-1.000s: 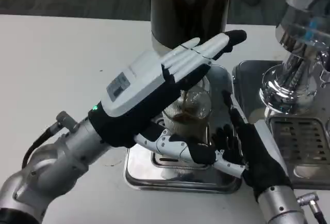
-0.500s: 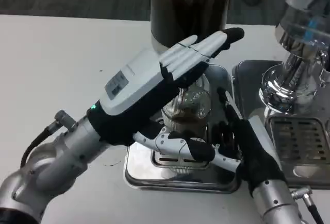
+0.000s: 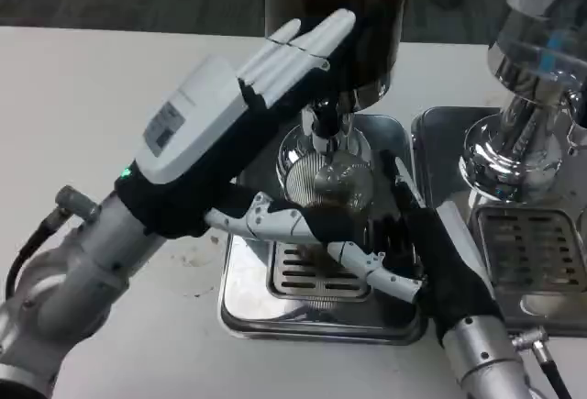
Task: Grasp the cup under the faucet to collect the drink, then remove the cup.
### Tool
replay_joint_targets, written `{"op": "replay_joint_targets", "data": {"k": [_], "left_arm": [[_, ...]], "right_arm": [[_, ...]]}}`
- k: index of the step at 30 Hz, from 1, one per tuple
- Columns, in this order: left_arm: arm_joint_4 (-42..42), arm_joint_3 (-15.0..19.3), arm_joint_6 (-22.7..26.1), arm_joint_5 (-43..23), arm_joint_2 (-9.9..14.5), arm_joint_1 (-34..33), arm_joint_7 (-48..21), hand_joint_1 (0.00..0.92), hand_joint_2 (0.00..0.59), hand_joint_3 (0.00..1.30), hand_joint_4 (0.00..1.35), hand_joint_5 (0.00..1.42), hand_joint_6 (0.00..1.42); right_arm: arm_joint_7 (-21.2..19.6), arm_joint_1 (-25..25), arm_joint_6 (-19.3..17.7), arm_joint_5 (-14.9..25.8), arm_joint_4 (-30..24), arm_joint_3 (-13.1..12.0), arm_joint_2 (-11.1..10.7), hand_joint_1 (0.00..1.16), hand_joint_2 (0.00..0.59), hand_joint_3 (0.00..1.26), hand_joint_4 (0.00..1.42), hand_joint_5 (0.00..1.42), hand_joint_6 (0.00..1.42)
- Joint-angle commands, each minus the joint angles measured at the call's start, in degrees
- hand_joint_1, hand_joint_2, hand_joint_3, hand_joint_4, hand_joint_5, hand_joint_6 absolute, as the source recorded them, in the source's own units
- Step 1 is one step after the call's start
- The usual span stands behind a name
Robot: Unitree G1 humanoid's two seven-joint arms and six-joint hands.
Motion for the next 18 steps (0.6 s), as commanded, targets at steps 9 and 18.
{"op": "replay_joint_targets", "data": {"k": [9,18], "left_arm": [[-6.36,9.63,3.43,-6.29,3.41,9.5,1.32,0.0,0.112,0.03,0.0,0.13,0.05],[-4.17,15.89,8.29,-5.35,4.34,18.92,3.89,0.0,0.116,0.05,0.0,0.14,0.05]], "right_arm": [[1.35,-1.32,-2.28,0.83,1.34,0.16,-0.19,0.67,0.209,0.0,0.0,0.0,0.0],[1.8,-1.45,-2.77,1.0,1.32,0.16,-0.13,0.66,0.212,0.0,0.0,0.0,0.0]]}}
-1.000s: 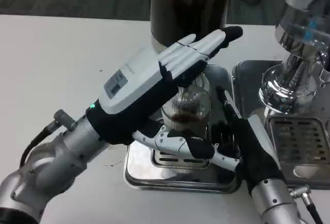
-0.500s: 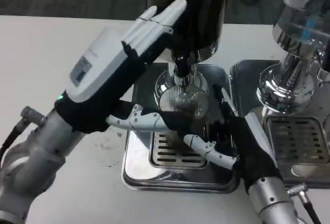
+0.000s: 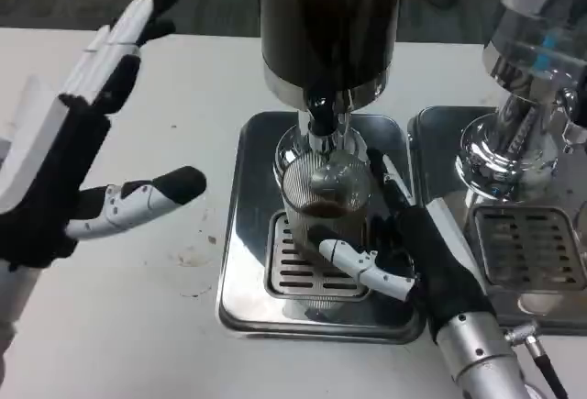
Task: Grasp the cup under the faucet to collect the drink, then remove the cup.
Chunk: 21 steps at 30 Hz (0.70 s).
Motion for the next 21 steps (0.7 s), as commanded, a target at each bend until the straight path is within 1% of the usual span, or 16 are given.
{"op": "replay_joint_targets", "data": {"k": [1,3,7,12,16,19,21], "left_arm": [[1.74,1.7,2.22,1.19,0.49,4.41,2.21,0.0,0.116,0.05,0.0,0.14,0.05],[3.07,1.35,3.07,2.3,0.6,5.29,2.87,0.0,0.116,0.05,0.0,0.14,0.05],[7.27,-0.65,4.55,6.26,1.13,5.41,4.81,0.0,0.128,0.04,0.0,0.14,0.03],[13.26,-3.28,4.97,6.39,1.54,4.38,5.55,0.0,0.129,0.03,0.0,0.15,0.03],[16.72,-6.96,5.93,13.05,3.29,3.17,9.51,0.0,0.13,0.0,0.0,0.15,0.03],[19.78,-9.53,6.14,14.46,3.52,2.58,11.13,0.0,0.129,0.0,0.0,0.15,0.03],[20.54,-10.54,6.0,14.59,3.8,2.6,11.96,0.0,0.127,0.0,0.0,0.15,0.03]], "right_arm": [[0.17,-0.42,-1.38,0.36,0.0,-0.15,-0.11,0.66,0.212,0.0,0.0,0.0,0.0],[0.37,-0.56,-1.35,0.45,0.1,-0.18,-0.16,0.65,0.212,0.0,0.0,0.0,0.0],[0.96,-0.95,-1.3,0.52,0.6,-0.22,-0.44,0.65,0.212,0.0,0.0,0.0,0.0],[0.6,-1.62,-1.49,-0.31,1.37,0.15,-0.37,0.65,0.212,0.0,0.0,0.0,0.0],[-0.16,-2.06,-1.15,-1.23,1.94,0.45,-0.03,0.69,0.19,0.0,0.0,0.0,0.0],[-0.88,-2.67,-0.51,-1.64,2.32,0.49,0.75,0.7,0.186,0.0,0.0,0.0,0.0],[-1.18,-3.08,-0.31,-1.85,2.66,0.55,1.06,0.74,0.186,0.0,0.0,0.0,0.0]]}}
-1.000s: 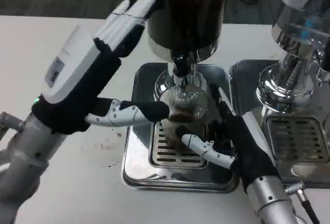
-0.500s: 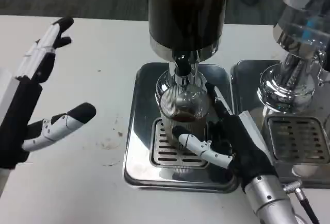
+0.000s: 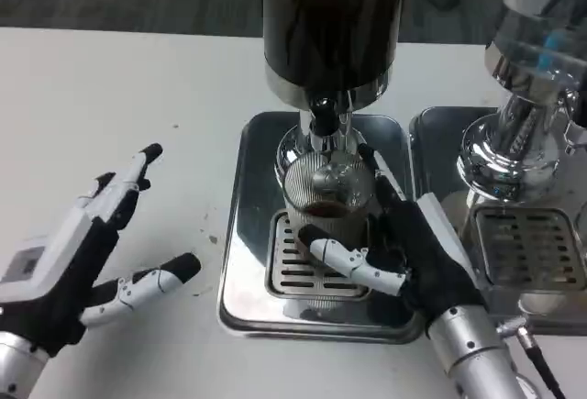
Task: Grasp the cup under the faucet to collect the drink, then remove the cup.
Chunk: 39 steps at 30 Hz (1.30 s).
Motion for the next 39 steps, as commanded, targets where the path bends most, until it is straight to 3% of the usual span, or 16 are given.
{"op": "replay_joint_targets", "data": {"k": [1,13,23,30,39], "left_arm": [[2.22,-2.49,0.09,0.83,0.97,-0.37,2.26,0.0,0.127,0.0,0.0,0.15,0.03],[2.22,-4.12,0.03,-0.99,1.89,0.36,2.99,0.0,0.121,0.0,0.0,0.15,0.03],[1.65,-4.4,0.27,-1.6,2.21,1.01,3.27,0.0,0.127,0.0,0.0,0.15,0.03],[1.2,-4.5,0.26,-2.07,2.27,1.32,3.25,0.0,0.13,0.0,0.0,0.15,0.03],[0.89,-4.69,0.29,-2.64,2.14,1.54,3.09,0.0,0.131,0.01,0.0,0.15,0.03]], "right_arm": [[-1.13,-1.24,0.02,-0.61,0.74,0.17,0.74,0.74,0.186,0.0,0.0,0.0,0.0],[-1.38,-2.91,-1.59,-0.03,4.3,1.32,1.92,0.79,0.179,0.0,0.0,0.0,0.0],[-2.01,-3.65,-3.3,2.26,7.75,0.09,3.72,0.84,0.186,0.0,0.01,0.07,0.19],[-2.38,-3.78,-3.57,2.66,8.71,0.0,4.25,0.87,0.199,0.0,0.14,0.17,0.29],[-3.26,-3.48,-3.27,2.42,8.81,-0.32,4.78,0.9,0.214,0.18,0.27,0.28,0.42]]}}
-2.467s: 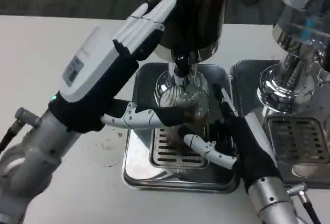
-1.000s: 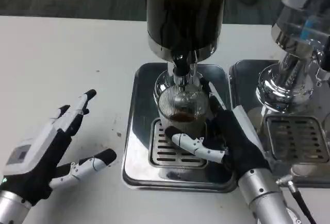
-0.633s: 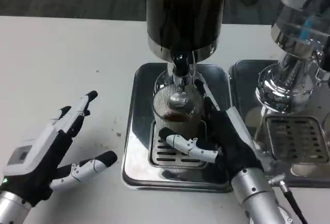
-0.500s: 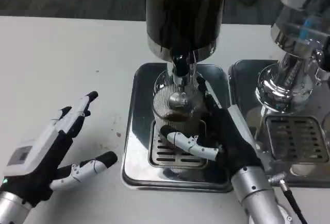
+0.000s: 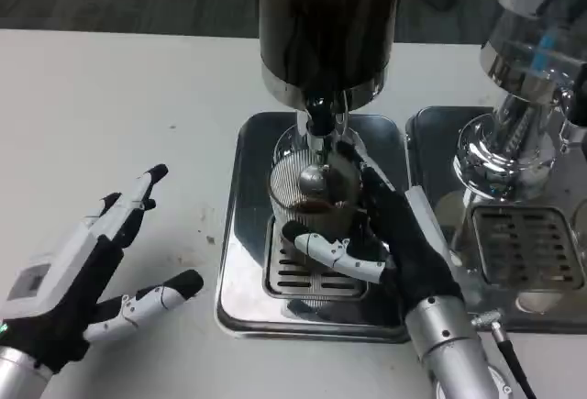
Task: Grasp the cup under the faucet to collect the drink, then remove the cup.
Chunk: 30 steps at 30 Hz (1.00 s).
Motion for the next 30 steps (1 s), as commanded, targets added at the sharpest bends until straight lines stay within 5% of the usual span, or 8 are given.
{"op": "replay_joint_targets", "data": {"k": [1,11,30], "left_arm": [[-0.55,-0.21,0.27,-0.41,0.58,0.47,0.6,0.0,0.131,0.01,0.0,0.15,0.03],[-0.32,-0.38,0.34,-0.76,0.37,0.21,0.38,0.0,0.13,0.01,0.0,0.15,0.02],[0.24,-1.13,-0.06,-1.06,0.35,-0.8,-0.29,0.0,0.125,0.01,0.0,0.15,0.01]], "right_arm": [[-0.42,0.49,0.37,0.16,0.95,-0.02,0.37,0.91,0.217,0.2,0.28,0.3,0.44],[-3.44,1.36,-0.73,-0.5,-0.25,-0.27,0.73,0.96,0.229,0.33,0.36,0.38,0.55],[-6.86,1.77,-2.54,-1.47,-2.22,-0.61,1.4,1.01,0.218,0.38,0.42,0.46,0.65]]}}
